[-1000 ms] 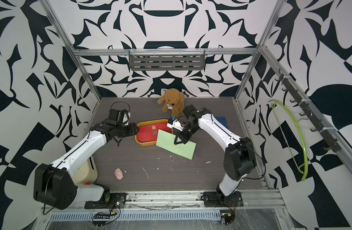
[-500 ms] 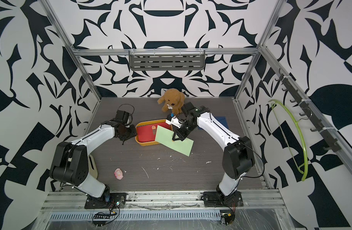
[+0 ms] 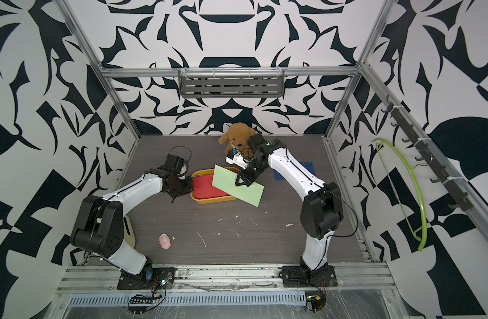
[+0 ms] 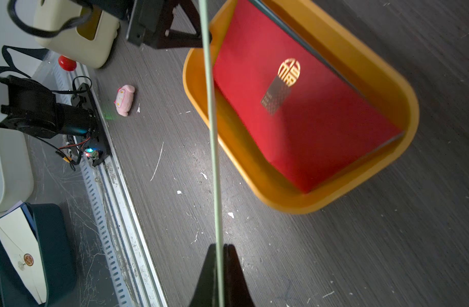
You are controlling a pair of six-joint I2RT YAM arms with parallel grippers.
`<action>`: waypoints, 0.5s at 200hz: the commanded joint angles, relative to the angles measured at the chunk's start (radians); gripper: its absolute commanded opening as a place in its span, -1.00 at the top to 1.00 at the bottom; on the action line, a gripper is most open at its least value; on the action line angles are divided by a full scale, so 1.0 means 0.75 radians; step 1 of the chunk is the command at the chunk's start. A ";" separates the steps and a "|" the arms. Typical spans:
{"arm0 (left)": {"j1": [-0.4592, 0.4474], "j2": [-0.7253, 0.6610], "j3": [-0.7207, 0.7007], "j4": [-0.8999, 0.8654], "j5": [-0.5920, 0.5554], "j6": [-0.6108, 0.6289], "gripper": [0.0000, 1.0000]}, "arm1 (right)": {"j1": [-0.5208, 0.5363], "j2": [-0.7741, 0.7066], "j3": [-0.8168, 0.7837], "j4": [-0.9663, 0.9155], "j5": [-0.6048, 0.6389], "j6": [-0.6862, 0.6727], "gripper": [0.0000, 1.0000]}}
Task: Put the sealed envelopes into the storage box
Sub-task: Pick up the storage box at the center of the board.
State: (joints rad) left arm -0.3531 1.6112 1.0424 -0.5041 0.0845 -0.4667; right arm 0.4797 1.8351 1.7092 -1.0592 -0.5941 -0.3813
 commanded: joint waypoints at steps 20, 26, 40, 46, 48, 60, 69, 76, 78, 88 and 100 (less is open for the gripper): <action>-0.142 -0.030 0.016 -0.086 0.196 0.180 0.95 | 0.006 0.017 0.146 -0.207 0.020 -0.114 1.00; -0.155 -0.030 0.019 -0.085 0.200 0.182 0.96 | 0.007 0.020 0.148 -0.223 0.013 -0.132 1.00; -0.169 -0.029 0.024 -0.075 0.213 0.185 0.96 | 0.012 0.029 0.140 -0.251 0.004 -0.175 1.00; -0.171 -0.029 0.025 -0.072 0.212 0.182 0.96 | 0.016 0.032 0.135 -0.262 0.011 -0.193 1.00; -0.171 -0.028 0.027 -0.070 0.215 0.181 0.96 | 0.017 0.034 0.133 -0.264 0.015 -0.197 1.00; -0.175 -0.024 0.032 -0.063 0.236 0.190 0.96 | 0.021 0.048 0.122 -0.269 0.039 -0.211 1.00; -0.179 -0.024 0.037 -0.064 0.246 0.203 0.96 | 0.021 0.054 0.109 -0.256 0.042 -0.214 1.00; -0.183 -0.023 0.040 -0.064 0.247 0.214 0.96 | 0.020 0.055 0.094 -0.239 0.035 -0.220 1.00; -0.185 -0.023 0.040 -0.066 0.249 0.218 0.96 | 0.021 0.056 0.089 -0.233 0.031 -0.221 1.00; -0.188 -0.022 0.042 -0.074 0.248 0.230 0.96 | 0.026 0.057 0.062 -0.197 0.025 -0.225 1.00; -0.188 -0.029 0.036 -0.073 0.255 0.243 0.97 | 0.031 0.062 0.040 -0.153 0.026 -0.223 1.00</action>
State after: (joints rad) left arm -0.4877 1.6112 1.0431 -0.5373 0.2302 -0.3298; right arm 0.4934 1.8858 1.7676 -1.2053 -0.5709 -0.5152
